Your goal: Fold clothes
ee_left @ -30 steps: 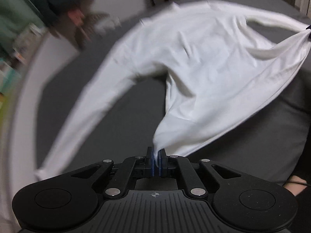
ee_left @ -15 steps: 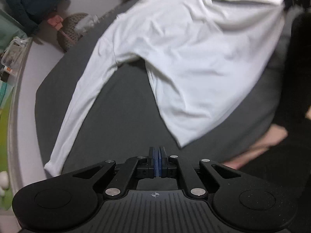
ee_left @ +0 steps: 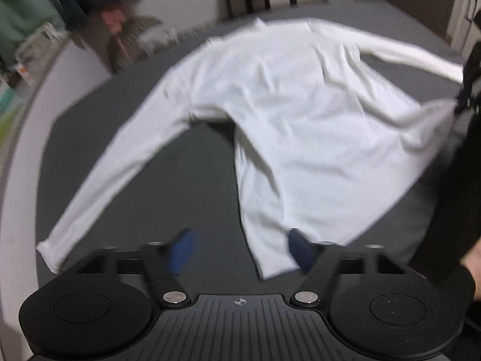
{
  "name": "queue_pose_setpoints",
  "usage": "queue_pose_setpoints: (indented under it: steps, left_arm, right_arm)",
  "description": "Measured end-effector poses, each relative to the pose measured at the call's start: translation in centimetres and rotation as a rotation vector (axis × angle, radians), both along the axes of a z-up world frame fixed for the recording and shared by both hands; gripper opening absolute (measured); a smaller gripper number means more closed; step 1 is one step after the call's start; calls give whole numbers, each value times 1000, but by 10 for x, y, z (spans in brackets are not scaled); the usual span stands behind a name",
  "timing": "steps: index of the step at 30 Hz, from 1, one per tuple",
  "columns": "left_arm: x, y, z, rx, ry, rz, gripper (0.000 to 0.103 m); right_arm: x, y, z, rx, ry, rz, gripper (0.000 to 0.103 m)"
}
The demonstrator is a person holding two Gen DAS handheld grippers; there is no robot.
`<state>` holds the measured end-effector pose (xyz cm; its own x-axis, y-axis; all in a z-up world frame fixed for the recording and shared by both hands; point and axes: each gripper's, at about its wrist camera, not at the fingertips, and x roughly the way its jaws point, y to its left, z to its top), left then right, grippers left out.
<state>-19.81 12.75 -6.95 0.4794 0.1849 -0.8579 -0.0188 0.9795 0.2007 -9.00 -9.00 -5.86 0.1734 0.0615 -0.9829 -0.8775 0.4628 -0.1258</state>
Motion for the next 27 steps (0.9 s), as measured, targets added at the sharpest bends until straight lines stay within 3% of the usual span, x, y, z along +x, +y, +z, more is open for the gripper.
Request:
queue_pose_setpoints:
  steps: [3, 6, 11, 14, 22, 25, 27]
  left_arm:
    - [-2, -7, 5, 17, -32, 5, 76]
    - [-6, -16, 7, 60, -50, 13, 76]
    - [-26, -27, 18, 97, -73, 29, 76]
    - [-43, -29, 30, 106, -94, 47, 76]
    - [-85, -19, 84, 200, -198, 135, 76]
    - [-87, -15, 101, 202, -217, 148, 76]
    - [-85, -14, 111, 200, -227, 151, 76]
  right_arm:
    - [0, 1, -9, -13, 10, -32, 16]
    - [-8, 2, -10, -29, -5, -42, 27]
    - [-36, 0, 18, -4, -87, -21, 36]
    - [-53, -2, 46, 56, -154, -13, 46]
    - [-101, 10, 152, 365, -249, -5, 47]
    - [-118, 24, 185, 420, -256, 29, 48]
    - [-130, 38, 203, 406, -297, 72, 51]
